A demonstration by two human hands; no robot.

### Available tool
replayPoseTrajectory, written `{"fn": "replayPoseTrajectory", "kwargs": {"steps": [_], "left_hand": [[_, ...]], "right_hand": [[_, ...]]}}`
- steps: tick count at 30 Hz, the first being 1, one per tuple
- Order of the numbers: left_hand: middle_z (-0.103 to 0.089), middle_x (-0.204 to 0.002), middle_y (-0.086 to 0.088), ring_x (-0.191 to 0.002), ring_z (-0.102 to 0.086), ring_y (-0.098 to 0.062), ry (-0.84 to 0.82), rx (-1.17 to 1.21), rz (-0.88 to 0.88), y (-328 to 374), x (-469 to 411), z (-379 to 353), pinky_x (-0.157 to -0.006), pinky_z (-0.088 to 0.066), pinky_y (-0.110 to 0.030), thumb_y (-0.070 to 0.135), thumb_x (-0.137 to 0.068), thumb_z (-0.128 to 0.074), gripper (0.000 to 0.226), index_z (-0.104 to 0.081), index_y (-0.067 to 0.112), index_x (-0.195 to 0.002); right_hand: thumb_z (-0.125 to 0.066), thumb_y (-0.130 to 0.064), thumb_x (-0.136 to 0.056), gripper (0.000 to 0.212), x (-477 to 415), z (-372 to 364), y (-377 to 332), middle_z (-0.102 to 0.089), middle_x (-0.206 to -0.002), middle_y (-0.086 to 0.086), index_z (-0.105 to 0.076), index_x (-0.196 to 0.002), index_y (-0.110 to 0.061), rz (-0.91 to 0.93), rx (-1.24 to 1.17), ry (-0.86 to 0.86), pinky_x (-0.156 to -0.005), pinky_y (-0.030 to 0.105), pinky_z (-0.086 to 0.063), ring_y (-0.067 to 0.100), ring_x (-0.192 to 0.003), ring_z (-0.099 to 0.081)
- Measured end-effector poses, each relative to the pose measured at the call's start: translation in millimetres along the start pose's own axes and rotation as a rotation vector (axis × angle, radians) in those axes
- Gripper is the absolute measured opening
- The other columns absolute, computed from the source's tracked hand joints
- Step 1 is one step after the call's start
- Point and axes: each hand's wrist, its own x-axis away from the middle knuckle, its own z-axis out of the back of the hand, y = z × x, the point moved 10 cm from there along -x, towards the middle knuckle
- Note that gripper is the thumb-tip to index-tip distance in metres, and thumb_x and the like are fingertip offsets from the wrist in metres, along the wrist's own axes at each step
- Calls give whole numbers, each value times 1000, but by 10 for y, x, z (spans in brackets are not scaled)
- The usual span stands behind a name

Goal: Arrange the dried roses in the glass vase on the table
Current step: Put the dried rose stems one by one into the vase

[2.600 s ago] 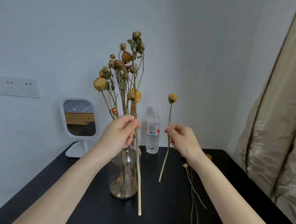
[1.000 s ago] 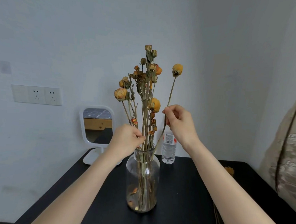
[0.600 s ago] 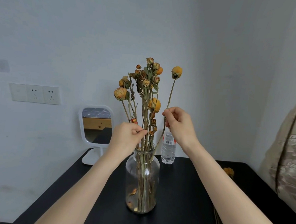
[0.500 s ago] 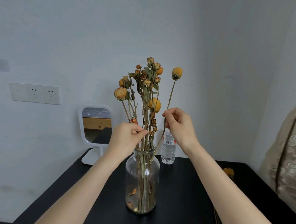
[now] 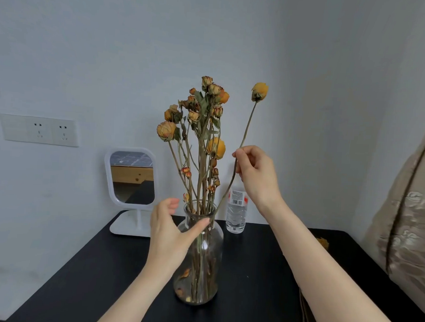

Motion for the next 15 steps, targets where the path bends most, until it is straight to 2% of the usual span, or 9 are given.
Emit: {"fn": "replayPoseTrajectory", "kwargs": {"steps": [3,7,11,15], "left_hand": [[-43,-132,4,-124,-40,-15,-93,-25,112,-165,-12,-192,-102,-36,-33,49,-61,-78,89,-34,20,-134],[-52,-125,2,-120,-47,-19,-130,-29,142,-245,-9,-338,-100,-44,-42,51,-61,-78,80,-42,21,-126],[-53,-120,2,-117,-48,-18,-105,-64,137,-229,-22,-388,-98,-46,-42,53,-61,-77,79,-43,20,-124],[-55,-118,3,-115,-49,-16,-100,-26,120,-208,-30,-387,-97,-46,-37,50,-63,-77,73,-46,21,-122]], "right_hand": [[-45,-20,-97,16,-33,20,-72,-52,-64,-5,-57,-91,-13,27,-10,41,-61,27,-42,10,-61,-46],[-42,-20,-98,15,-62,54,-169,-52,-67,-5,-55,-92,-14,88,8,89,-63,28,-43,9,-63,-48],[-42,-20,-98,15,-13,-44,-116,-54,-68,-4,-55,-94,-13,94,52,32,-65,33,-47,11,-64,-49],[-43,-21,-98,14,63,-178,0,-56,-69,-3,-56,-93,-15,82,100,-72,-63,27,-48,10,-63,-53]]}}
